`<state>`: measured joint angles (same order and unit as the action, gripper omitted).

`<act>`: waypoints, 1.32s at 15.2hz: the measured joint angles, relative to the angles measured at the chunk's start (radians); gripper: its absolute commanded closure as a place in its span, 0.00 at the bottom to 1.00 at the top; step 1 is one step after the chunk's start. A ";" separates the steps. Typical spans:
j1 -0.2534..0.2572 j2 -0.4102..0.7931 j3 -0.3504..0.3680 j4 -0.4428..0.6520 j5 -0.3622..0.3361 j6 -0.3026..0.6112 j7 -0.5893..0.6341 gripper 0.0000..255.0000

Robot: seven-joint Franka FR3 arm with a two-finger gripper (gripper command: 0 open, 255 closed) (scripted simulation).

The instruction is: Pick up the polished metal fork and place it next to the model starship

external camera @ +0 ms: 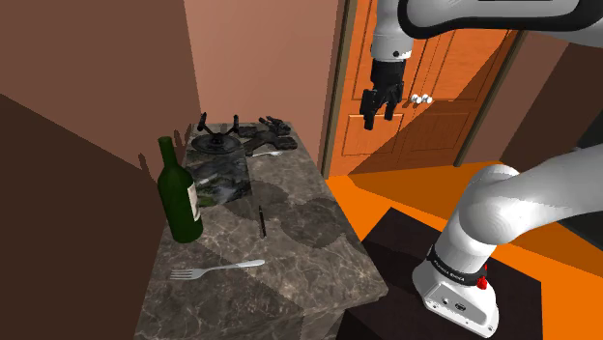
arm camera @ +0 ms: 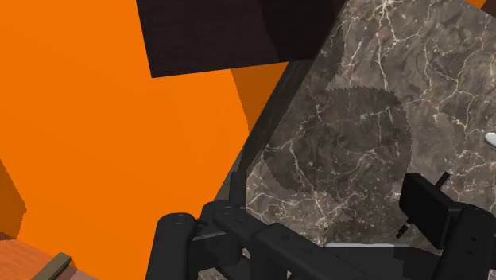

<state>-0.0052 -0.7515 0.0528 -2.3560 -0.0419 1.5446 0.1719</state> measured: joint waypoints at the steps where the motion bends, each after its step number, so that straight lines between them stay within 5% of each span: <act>1: 0.000 0.000 0.000 0.000 0.000 0.000 0.000 0.00; 20: 0.148 0.471 0.158 0.031 0.068 0.477 -0.039 0.00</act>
<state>0.1424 -0.2803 0.2107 -2.3254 0.0260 2.0214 0.1329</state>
